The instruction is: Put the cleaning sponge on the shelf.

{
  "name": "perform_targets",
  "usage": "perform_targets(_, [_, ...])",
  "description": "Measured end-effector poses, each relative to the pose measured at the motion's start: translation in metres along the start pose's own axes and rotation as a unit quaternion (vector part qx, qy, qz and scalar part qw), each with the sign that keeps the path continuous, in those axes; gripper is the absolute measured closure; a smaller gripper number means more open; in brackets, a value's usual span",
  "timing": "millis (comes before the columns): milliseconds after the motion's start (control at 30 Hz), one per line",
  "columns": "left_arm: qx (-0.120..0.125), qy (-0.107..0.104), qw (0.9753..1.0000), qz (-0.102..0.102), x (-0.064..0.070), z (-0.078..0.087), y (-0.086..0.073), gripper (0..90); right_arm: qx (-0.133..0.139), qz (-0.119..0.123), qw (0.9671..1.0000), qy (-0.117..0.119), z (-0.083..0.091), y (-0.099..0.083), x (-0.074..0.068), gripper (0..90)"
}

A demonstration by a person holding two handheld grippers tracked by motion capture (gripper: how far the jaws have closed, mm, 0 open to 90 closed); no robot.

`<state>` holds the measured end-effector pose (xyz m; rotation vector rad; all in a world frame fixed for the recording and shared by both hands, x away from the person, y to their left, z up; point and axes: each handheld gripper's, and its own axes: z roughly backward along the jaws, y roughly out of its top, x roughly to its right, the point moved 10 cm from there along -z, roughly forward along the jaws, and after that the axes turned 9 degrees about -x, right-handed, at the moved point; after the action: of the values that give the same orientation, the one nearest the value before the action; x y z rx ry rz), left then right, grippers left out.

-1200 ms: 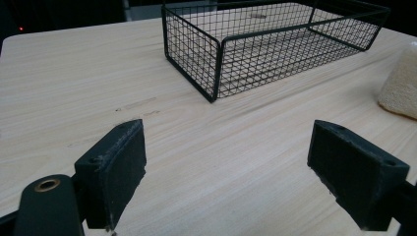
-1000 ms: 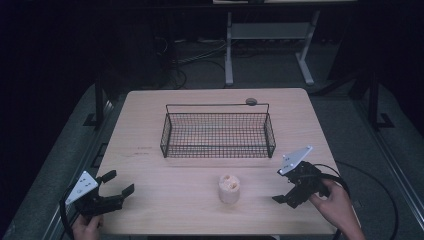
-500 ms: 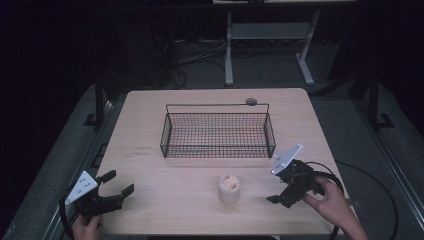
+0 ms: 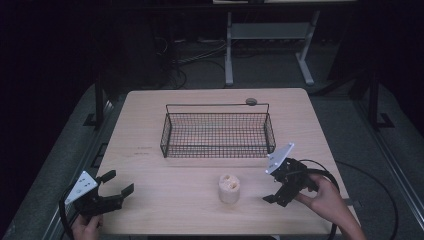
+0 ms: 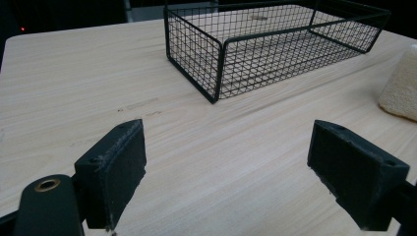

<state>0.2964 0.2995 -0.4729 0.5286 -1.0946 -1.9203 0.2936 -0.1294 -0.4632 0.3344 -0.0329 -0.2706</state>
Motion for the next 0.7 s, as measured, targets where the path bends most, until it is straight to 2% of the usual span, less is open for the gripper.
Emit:
perform_targets(200, [0.000, 0.000, 1.0000, 0.000, 0.000, 0.000, 0.000, 13.9, -0.009, 0.013, 0.9999, -0.001, 0.001, 0.008, -0.001, 14.4])
perform_targets(700, [0.002, 0.000, 1.0000, 0.003, -0.001, 0.001, 0.000, 13.9, -0.019, 0.029, 0.9994, 0.001, -0.001, 0.023, -0.001, 14.6])
